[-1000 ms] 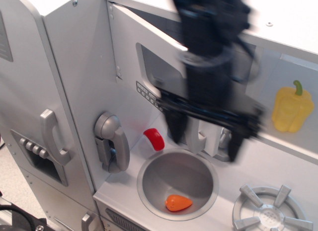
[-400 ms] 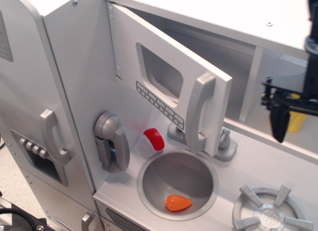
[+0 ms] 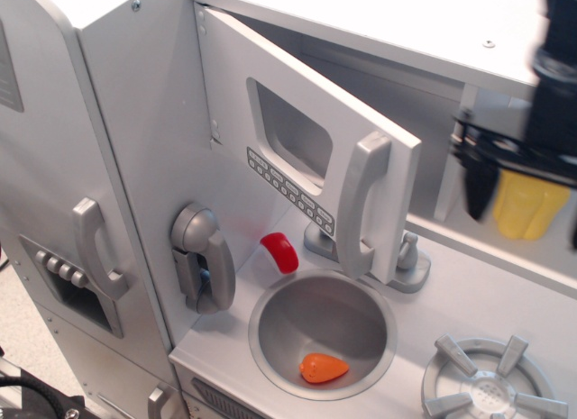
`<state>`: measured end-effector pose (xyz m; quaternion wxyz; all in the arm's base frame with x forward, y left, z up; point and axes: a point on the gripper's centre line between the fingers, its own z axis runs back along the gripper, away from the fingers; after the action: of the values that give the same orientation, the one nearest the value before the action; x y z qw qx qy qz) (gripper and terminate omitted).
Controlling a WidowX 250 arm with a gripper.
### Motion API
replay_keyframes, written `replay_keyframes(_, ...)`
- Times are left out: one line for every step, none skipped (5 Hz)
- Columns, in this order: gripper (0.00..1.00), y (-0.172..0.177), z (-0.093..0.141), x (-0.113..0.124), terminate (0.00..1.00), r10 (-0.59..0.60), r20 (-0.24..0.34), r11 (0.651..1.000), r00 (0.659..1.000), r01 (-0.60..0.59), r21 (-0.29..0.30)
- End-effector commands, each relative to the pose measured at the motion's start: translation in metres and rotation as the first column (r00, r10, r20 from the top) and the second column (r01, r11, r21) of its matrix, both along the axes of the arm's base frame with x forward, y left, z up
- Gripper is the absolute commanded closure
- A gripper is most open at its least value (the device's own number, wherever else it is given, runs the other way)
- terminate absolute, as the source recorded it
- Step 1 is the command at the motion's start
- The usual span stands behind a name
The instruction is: Open microwave
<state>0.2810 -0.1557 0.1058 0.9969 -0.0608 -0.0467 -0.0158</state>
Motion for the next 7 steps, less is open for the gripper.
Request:
replay_keyframes(0.00,0.062,0.046,0.010,0.00,0.013,0.160,0.999,0.987,-0.008,-0.036)
replay_keyframes(0.00,0.075,0.055,0.014,0.00,0.045,0.187,0.999,0.981,-0.039,-0.036)
replay_keyframes(0.00,0.097,0.050,0.003,0.00,0.067,0.193,0.998,0.979,-0.063,-0.028)
replay_keyframes(0.00,0.117,0.035,-0.019,0.00,0.055,0.167,0.998,0.984,-0.055,-0.002)
replay_keyframes(0.00,0.135,0.029,-0.043,0.00,0.025,0.173,0.999,0.985,-0.031,0.030)
replay_keyframes(0.00,0.168,0.025,-0.062,0.00,0.004,0.161,0.999,0.987,-0.009,0.032)
replay_keyframes(0.00,0.192,0.030,-0.074,0.00,0.008,0.176,0.999,0.984,-0.015,0.039)
